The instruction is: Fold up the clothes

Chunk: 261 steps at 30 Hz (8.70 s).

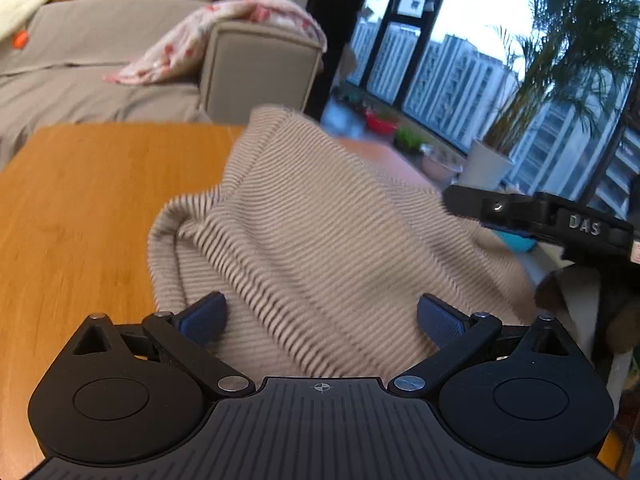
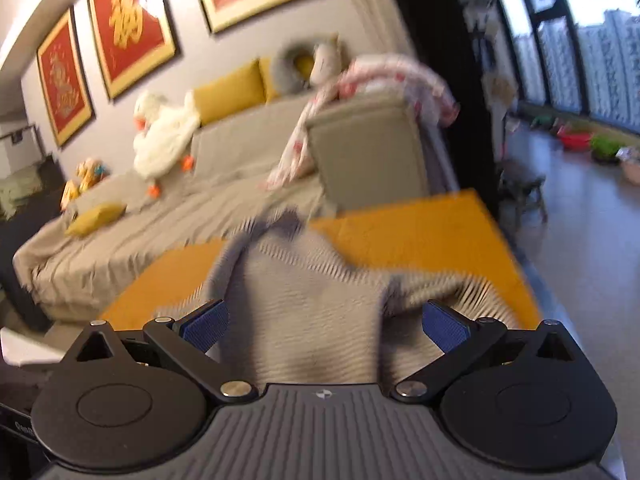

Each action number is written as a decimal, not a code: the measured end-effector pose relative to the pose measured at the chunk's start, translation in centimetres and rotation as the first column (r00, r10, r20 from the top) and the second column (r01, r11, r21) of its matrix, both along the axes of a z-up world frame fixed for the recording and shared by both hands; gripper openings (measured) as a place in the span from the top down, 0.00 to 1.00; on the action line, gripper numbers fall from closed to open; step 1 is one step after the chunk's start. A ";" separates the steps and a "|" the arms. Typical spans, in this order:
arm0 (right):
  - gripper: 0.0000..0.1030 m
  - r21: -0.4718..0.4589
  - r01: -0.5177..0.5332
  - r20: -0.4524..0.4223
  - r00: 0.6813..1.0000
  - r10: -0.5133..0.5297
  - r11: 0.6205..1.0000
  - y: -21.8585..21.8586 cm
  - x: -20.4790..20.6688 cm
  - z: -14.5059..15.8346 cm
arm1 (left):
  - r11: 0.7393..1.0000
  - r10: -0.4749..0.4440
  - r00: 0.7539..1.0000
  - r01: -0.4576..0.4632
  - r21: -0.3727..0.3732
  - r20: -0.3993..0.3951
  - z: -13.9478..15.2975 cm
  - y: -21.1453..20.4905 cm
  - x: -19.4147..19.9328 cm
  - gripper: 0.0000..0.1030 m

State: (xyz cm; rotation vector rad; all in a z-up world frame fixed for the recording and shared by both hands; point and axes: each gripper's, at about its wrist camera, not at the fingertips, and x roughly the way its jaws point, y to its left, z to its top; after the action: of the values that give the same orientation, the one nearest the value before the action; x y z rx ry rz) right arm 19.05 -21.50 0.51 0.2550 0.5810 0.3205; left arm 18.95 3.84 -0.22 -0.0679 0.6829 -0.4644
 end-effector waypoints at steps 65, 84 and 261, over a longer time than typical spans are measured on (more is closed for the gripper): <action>0.84 -0.116 0.014 -0.092 0.995 -0.024 0.993 -2.5 3.2 -0.8 | 0.991 0.100 0.995 -0.100 0.087 0.006 4.0 5.4 3.5 0.00; 0.78 -0.122 0.007 -0.081 0.997 -0.017 0.993 -1.0 2.4 -0.9 | 0.913 0.034 0.997 -0.062 0.404 0.076 3.0 1.1 4.0 0.68; 0.40 -0.306 -0.308 0.114 0.928 0.356 0.901 7.7 -1.8 7.1 | 0.969 0.169 0.986 -0.168 0.179 0.008 3.4 13.1 -8.5 0.17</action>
State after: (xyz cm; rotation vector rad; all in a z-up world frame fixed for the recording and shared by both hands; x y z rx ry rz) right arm 17.22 -13.84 7.58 -0.1527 0.4951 0.5789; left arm 10.49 16.91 3.19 0.0418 0.7172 -0.2379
